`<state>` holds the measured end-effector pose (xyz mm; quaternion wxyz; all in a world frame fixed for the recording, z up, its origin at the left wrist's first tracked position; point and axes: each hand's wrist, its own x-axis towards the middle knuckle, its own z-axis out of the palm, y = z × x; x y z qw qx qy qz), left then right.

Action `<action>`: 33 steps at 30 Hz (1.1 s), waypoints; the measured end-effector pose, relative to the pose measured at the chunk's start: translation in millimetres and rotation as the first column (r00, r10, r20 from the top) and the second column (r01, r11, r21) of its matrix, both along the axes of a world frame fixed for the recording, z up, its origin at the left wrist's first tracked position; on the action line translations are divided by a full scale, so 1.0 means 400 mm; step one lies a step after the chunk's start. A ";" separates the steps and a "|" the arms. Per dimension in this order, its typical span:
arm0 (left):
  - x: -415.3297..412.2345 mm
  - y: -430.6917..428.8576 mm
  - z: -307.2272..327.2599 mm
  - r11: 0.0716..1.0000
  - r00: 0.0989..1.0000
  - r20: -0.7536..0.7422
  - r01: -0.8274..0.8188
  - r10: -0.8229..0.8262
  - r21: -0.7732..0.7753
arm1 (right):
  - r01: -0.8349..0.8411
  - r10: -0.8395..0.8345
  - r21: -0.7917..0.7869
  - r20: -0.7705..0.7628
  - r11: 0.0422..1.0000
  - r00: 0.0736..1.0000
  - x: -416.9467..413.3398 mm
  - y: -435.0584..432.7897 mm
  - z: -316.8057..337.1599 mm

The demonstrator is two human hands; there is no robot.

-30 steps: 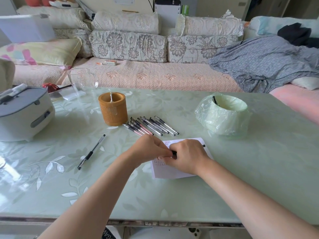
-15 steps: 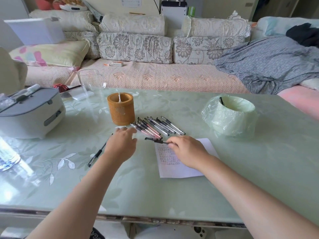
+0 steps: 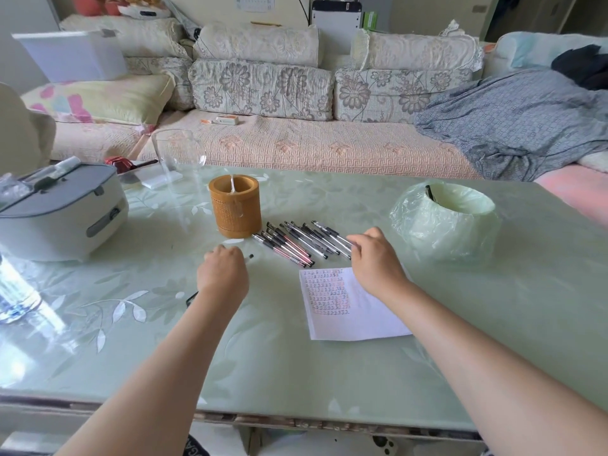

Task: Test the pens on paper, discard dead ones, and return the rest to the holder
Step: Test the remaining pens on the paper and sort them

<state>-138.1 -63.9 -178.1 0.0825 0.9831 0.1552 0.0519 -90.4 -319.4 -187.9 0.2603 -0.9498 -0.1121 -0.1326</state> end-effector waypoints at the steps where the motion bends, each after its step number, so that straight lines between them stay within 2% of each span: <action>1: 0.006 -0.015 -0.001 0.999 0.999 0.009 0.038 -0.038 -0.003 | 0.019 -0.019 -0.002 0.011 1.000 1.000 0.010 -0.009 -0.001; 6: 0.027 -0.103 0.008 0.976 0.965 0.174 0.207 -0.194 -0.063 | 0.162 -0.166 0.067 0.062 0.984 0.984 0.051 -0.032 -0.006; 10: 0.047 -0.143 -0.008 0.944 0.904 0.317 0.322 -0.287 -0.066 | 0.248 -0.248 -0.033 0.021 0.968 0.969 0.077 -0.029 -0.018; 15: 0.061 -0.168 -0.022 0.911 0.863 0.367 0.404 -0.348 -0.085 | 0.244 -0.244 -0.070 0.001 0.967 0.970 0.100 -0.016 -0.038; 19: 0.054 -0.172 -0.018 0.896 0.874 0.305 0.429 -0.378 -0.116 | 0.163 -0.171 -0.171 -0.037 0.972 0.985 0.101 -0.010 -0.045; 24: 0.039 -0.166 -0.014 0.877 0.866 0.278 0.463 -0.415 -0.133 | 0.072 -0.091 -0.206 -0.082 0.976 0.992 0.099 -0.022 -0.033; 28: 0.027 -0.164 -0.008 0.860 0.849 0.292 0.493 -0.441 -0.135 | 0.011 -0.011 -0.107 0.000 0.994 1.000 0.062 -0.005 -0.003; 31: 0.017 -0.170 -0.001 0.829 0.830 0.314 0.529 -0.461 -0.183 | -0.159 0.159 0.008 -0.036 0.987 0.987 0.010 0.006 0.017; 33: 0.006 -0.178 0.008 0.814 0.822 0.334 0.541 -0.461 -0.211 | -0.249 0.249 0.008 -0.069 0.968 0.966 -0.023 0.008 0.023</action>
